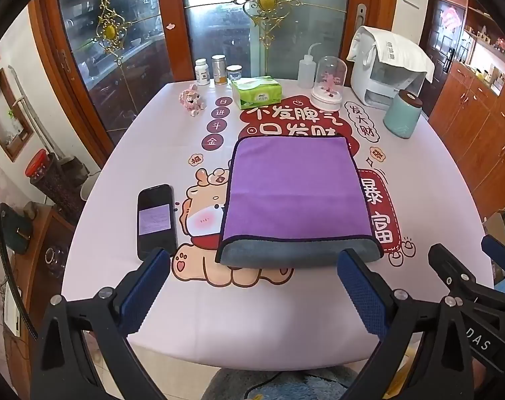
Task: Fold towel
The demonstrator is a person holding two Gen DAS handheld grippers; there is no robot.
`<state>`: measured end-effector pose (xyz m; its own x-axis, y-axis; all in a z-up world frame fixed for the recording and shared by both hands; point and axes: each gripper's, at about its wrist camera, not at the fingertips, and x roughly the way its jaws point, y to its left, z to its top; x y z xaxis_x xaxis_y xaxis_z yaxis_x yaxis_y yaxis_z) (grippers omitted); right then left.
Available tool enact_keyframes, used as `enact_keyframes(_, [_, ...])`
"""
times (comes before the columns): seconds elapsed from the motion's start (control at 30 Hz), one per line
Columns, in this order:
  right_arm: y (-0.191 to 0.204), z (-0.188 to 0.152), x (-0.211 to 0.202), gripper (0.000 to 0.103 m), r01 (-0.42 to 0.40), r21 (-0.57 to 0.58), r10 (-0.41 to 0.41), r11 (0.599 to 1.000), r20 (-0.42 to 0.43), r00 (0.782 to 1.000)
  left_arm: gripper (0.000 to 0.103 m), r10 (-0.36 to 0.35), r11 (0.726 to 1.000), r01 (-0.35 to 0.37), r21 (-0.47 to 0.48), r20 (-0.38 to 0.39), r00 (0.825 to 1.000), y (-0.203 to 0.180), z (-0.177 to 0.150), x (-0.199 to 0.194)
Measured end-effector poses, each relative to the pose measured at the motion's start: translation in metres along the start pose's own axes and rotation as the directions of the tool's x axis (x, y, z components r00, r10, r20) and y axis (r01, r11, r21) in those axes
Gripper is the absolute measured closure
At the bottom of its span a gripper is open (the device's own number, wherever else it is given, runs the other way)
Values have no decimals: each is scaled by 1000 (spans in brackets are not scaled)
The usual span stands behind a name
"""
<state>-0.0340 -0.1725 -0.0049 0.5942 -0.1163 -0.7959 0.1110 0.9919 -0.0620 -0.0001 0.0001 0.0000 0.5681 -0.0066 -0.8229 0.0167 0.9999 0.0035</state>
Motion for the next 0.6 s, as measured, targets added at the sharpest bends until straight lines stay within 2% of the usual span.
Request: enact_keyframes(0.6, [1, 1, 3, 7, 3, -3, -3, 1000, 2, 1000, 3, 0, 1000, 0, 0, -2, 1000, 0, 0, 0])
